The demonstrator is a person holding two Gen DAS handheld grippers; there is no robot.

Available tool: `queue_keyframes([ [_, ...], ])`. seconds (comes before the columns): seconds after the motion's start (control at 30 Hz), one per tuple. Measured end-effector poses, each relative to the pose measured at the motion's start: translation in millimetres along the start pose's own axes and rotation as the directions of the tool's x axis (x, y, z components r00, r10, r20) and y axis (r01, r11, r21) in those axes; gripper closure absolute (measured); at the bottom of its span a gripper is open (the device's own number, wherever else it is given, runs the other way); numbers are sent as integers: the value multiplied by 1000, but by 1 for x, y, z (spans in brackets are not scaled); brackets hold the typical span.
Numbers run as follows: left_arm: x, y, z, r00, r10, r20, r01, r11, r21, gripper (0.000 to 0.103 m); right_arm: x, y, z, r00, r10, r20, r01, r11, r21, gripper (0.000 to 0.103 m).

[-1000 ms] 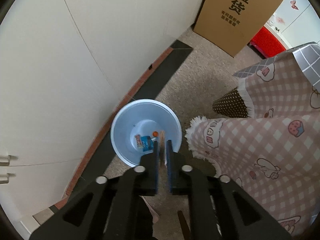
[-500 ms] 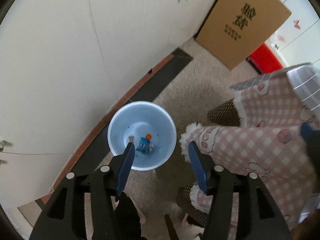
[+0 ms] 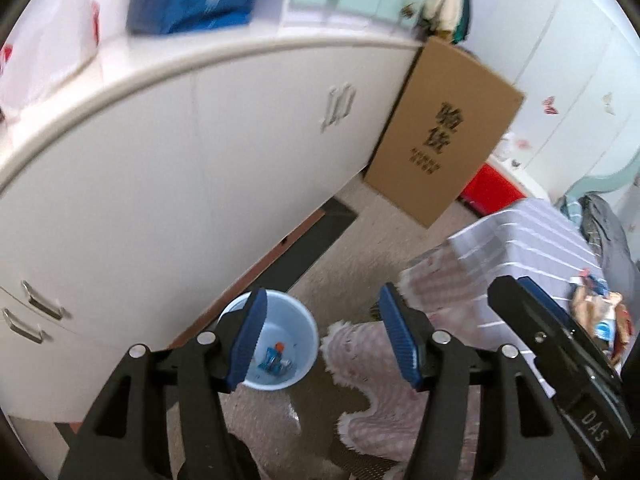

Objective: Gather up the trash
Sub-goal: 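Move both open tools back up toward the table, then grasp the brown-red paper snack bag with the right tool while the left tool grasps the blue-white packet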

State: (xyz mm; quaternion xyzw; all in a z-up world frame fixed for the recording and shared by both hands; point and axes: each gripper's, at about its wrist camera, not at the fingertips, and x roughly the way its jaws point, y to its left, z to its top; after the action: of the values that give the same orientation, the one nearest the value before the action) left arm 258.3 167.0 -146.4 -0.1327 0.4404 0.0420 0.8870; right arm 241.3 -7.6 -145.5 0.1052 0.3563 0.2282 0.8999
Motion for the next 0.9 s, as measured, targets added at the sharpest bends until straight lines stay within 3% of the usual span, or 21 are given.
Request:
queue_keyframes([
  [0.1, -19, -37, -2, 999, -33, 34, 31, 998, 50, 43, -35, -16, 4, 998, -30, 50, 30, 1000, 10, 39],
  [0.27, -35, -115, -16, 991, -127, 38, 119, 980, 161, 43, -107, -67, 1, 977, -156, 144, 148, 987, 70, 36],
  [0.33, -35, -150, -26, 987, -159, 22, 151, 965, 214, 42, -137, -93, -6, 957, -229, 179, 212, 971, 111, 34],
  [0.5, -27, -243, -55, 972, -233, -27, 227, 907, 353, 39, -200, -161, -29, 867, -444, 226, 389, 887, 250, 26],
  [0.57, -23, -269, -64, 963, -264, -55, 264, 881, 393, 39, -214, -188, -38, 839, -501, 213, 424, 847, 320, 24],
  [0.63, -20, -293, -71, 959, -275, -72, 278, 854, 440, 39, -223, -209, -45, 824, -534, 191, 441, 815, 377, 24],
  [0.77, -14, -329, -83, 959, -273, -81, 273, 803, 530, 39, -233, -252, -56, 835, -529, 152, 409, 781, 472, 24],
  [0.9, -5, -341, -80, 966, -247, -76, 245, 785, 569, 39, -228, -276, -53, 863, -487, 132, 362, 780, 510, 22],
])
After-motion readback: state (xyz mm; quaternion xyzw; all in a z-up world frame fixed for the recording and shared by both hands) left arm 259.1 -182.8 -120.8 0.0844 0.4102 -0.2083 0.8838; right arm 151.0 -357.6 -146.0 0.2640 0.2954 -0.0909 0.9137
